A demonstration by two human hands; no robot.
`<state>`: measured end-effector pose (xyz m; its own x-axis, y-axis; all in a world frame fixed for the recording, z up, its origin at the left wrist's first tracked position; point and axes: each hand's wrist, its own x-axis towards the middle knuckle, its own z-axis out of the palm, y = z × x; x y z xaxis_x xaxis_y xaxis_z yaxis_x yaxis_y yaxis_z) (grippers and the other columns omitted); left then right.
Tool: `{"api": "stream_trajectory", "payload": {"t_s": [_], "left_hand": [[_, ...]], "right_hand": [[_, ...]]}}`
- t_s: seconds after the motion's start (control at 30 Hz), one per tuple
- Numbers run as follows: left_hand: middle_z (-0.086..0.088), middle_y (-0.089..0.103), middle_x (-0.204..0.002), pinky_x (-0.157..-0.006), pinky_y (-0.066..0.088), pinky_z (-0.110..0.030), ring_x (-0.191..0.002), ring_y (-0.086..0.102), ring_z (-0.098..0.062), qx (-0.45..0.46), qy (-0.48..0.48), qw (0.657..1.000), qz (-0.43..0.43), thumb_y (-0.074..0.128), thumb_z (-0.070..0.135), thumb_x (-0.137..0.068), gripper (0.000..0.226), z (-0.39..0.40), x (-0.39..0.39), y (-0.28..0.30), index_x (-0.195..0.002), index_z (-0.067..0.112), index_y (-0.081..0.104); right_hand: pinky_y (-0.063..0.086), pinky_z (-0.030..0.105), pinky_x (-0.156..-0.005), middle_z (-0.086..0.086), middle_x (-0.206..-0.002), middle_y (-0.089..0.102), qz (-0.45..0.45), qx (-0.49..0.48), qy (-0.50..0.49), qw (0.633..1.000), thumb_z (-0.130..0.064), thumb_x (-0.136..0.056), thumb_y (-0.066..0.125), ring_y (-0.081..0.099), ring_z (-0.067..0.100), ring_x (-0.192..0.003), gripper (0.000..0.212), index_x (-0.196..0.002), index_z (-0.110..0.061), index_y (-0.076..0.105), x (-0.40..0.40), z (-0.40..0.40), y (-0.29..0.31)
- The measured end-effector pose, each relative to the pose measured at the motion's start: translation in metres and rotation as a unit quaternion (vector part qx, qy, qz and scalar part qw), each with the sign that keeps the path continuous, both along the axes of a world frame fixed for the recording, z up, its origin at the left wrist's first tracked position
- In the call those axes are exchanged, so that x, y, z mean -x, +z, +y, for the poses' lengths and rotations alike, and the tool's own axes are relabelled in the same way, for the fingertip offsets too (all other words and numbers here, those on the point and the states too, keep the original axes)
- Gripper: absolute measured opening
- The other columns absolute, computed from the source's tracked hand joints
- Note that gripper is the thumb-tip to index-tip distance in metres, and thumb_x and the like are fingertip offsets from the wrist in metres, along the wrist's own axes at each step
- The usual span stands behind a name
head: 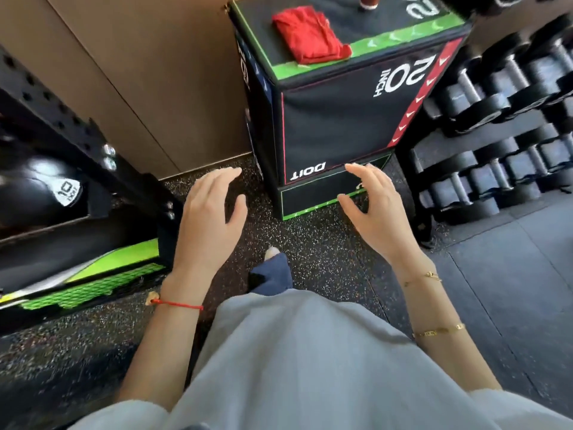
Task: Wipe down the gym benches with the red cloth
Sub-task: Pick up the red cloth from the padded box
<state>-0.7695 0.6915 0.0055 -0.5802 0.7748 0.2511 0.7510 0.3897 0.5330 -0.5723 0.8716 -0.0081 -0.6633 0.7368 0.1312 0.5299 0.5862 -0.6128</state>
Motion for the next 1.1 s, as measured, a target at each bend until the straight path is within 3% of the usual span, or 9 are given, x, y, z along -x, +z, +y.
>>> {"api": "stream_trajectory", "payload": {"t_s": [0.17, 0.33, 0.57, 0.87, 1.0, 1.1], "left_hand": [[-0.001, 0.057, -0.135, -0.116, 0.036, -0.041, -0.131, 0.047, -0.015, -0.016, -0.024, 1.0, 0.011, 0.055, 0.018, -0.096, 0.038, 0.08, 0.083, 0.01, -0.135, 0.016, 0.055], [-0.002, 0.056, -0.138, -0.115, 0.037, -0.047, -0.133, 0.046, -0.015, 0.011, -0.067, 0.998, 0.009, 0.054, 0.019, -0.098, 0.039, 0.153, 0.142, 0.016, -0.137, 0.016, 0.053], [-0.003, 0.057, -0.135, -0.114, 0.035, -0.048, -0.131, 0.047, -0.018, 0.014, -0.085, 0.996, -0.008, 0.055, 0.016, -0.096, 0.038, 0.237, 0.18, 0.008, -0.134, 0.014, 0.055], [-0.008, 0.058, -0.132, -0.114, 0.037, -0.042, -0.131, 0.047, -0.022, -0.006, 0.018, 0.999, -0.031, 0.056, 0.012, -0.094, 0.039, 0.351, 0.194, -0.016, -0.132, 0.008, 0.056], [-0.009, 0.057, -0.134, -0.115, 0.035, -0.041, -0.132, 0.046, -0.024, -0.003, 0.076, 0.997, -0.03, 0.056, 0.012, -0.094, 0.039, 0.391, 0.191, -0.03, -0.132, 0.008, 0.056], [-0.011, 0.055, -0.136, -0.115, 0.035, -0.044, -0.134, 0.045, -0.027, 0.004, 0.12, 0.992, -0.028, 0.056, 0.01, -0.093, 0.039, 0.411, 0.188, -0.04, -0.132, 0.007, 0.056]], "right_hand": [[0.026, 0.027, -0.114, -0.001, -0.14, 0.05, 0.023, -0.009, -0.027, 0.999, -0.024, -0.092, 0.06, 0.032, 0.017, -0.141, 0.047, -0.137, -0.018, 0.048, 0.074, 0.07, 0.009], [0.027, 0.032, -0.116, 0.0, -0.141, 0.049, 0.03, -0.014, -0.059, 0.998, -0.024, -0.093, 0.06, 0.031, 0.017, -0.142, 0.047, -0.137, -0.016, 0.047, 0.128, 0.128, 0.017], [0.025, 0.028, -0.116, 0.0, -0.138, 0.05, 0.013, -0.009, -0.065, 0.998, -0.025, -0.093, 0.06, 0.032, 0.017, -0.141, 0.046, -0.136, -0.016, 0.048, 0.168, 0.206, 0.016], [0.026, 0.022, -0.113, 0.001, -0.132, 0.055, 0.014, -0.003, 0.025, 1.0, -0.022, -0.092, 0.061, 0.042, 0.018, -0.132, 0.043, -0.133, -0.015, 0.051, 0.205, 0.349, 0.008], [0.029, 0.037, -0.116, 0.007, -0.144, 0.046, -0.023, 0.007, 0.075, 0.997, -0.023, -0.092, 0.062, 0.036, 0.023, -0.138, 0.047, -0.136, -0.01, 0.05, 0.224, 0.41, 0.004], [0.029, 0.039, -0.115, 0.009, -0.145, 0.044, -0.041, 0.013, 0.109, 0.993, -0.026, -0.092, 0.061, 0.035, 0.024, -0.139, 0.05, -0.138, -0.009, 0.048, 0.242, 0.442, 0.001]]}}
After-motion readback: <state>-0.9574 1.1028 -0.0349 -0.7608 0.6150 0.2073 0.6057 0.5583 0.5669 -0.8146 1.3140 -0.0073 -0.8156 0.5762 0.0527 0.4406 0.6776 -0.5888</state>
